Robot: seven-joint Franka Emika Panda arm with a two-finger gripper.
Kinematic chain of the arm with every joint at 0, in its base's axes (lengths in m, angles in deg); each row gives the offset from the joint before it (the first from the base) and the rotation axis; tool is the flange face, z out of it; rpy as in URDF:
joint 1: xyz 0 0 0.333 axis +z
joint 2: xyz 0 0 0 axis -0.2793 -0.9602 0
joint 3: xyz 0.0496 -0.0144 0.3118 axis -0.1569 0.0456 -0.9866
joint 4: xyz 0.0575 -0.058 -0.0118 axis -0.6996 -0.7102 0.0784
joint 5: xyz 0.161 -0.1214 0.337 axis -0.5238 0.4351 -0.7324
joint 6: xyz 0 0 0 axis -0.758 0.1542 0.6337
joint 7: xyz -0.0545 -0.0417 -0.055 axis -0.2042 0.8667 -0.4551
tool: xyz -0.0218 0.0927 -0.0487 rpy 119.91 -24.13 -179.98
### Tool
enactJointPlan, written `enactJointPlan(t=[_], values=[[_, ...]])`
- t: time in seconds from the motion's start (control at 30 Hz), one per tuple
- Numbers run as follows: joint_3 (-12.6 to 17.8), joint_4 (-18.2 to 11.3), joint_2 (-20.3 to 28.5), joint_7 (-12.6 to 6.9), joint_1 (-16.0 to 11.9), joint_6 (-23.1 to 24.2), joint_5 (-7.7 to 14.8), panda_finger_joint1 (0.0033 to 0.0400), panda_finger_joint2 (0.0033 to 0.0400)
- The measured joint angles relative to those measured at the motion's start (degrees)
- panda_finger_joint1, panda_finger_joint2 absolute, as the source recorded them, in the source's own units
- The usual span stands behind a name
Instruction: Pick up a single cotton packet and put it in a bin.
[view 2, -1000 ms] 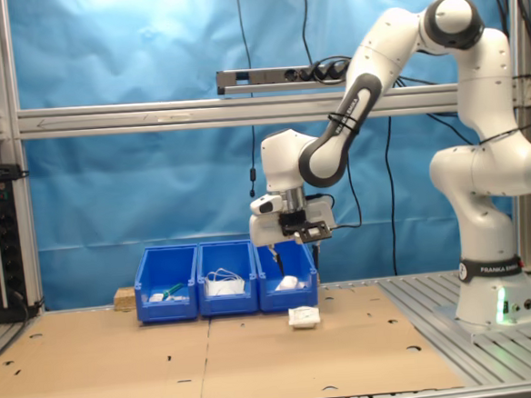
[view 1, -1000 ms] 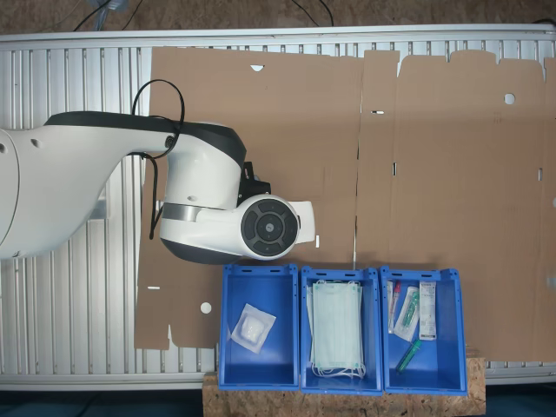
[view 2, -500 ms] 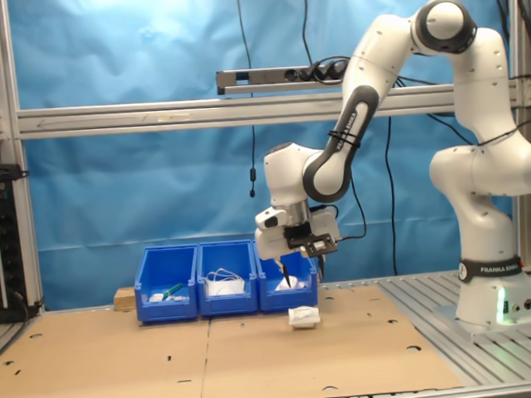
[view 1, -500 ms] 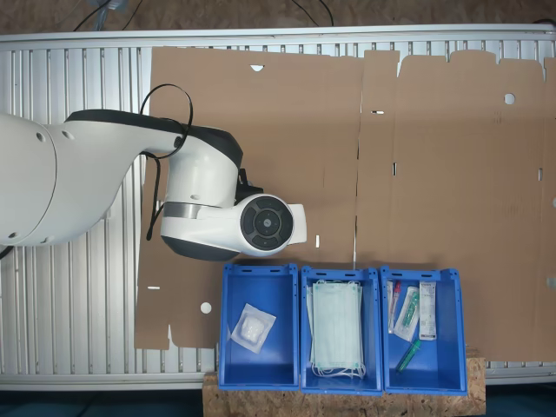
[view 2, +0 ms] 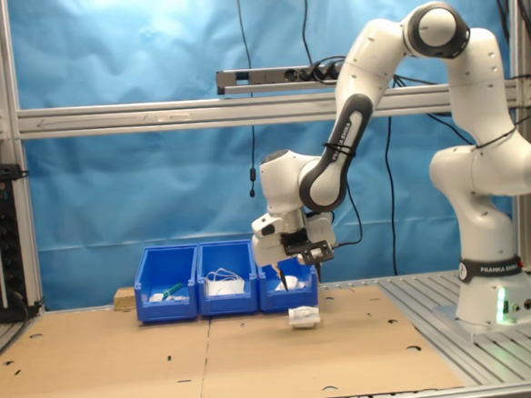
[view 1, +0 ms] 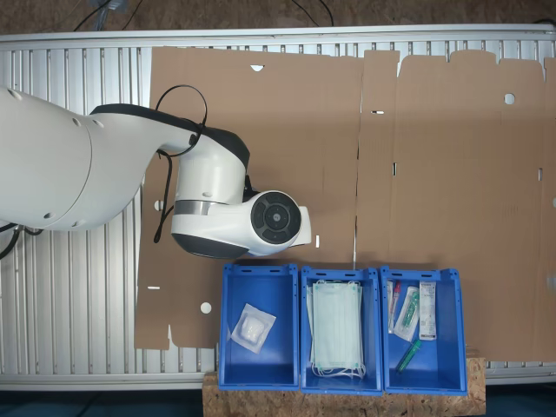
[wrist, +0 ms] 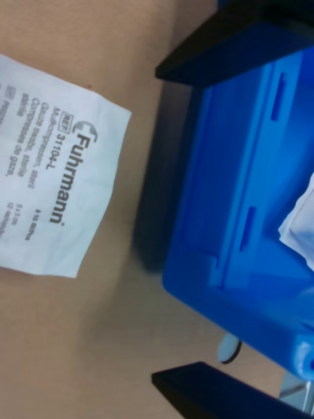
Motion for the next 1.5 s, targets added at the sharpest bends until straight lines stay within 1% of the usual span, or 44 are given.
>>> enactJointPlan(t=[0.27, 0.53, 0.67, 0.83, 0.87, 1.07, 1.27, 1.5], values=[[-1.0, 1.2, -3.2, 0.00, 0.0, 0.3, 0.0, 0.0400, 0.0400], [-2.8, 2.5, -5.9, 0.00, -0.2, 0.6, -0.1, 0.0400, 0.0400], [-4.0, 3.0, -6.7, 0.00, -0.3, 0.7, -0.9, 0.0400, 0.0400], [-5.7, 3.6, -7.8, 0.00, -0.5, 0.9, -2.9, 0.0400, 0.0400], [-6.4, 3.8, -8.4, 0.00, -0.7, 1.0, -3.6, 0.0400, 0.0400], [-7.7, 4.6, -10.4, 0.00, -1.2, 1.2, -5.1, 0.0400, 0.0400], [-8.2, 4.9, -12.0, 0.00, -1.6, 2.4, -6.0, 0.0400, 0.0400], [-8.3, 4.7, -13.7, 0.00, -2.0, 5.2, -6.4, 0.0400, 0.0400]])
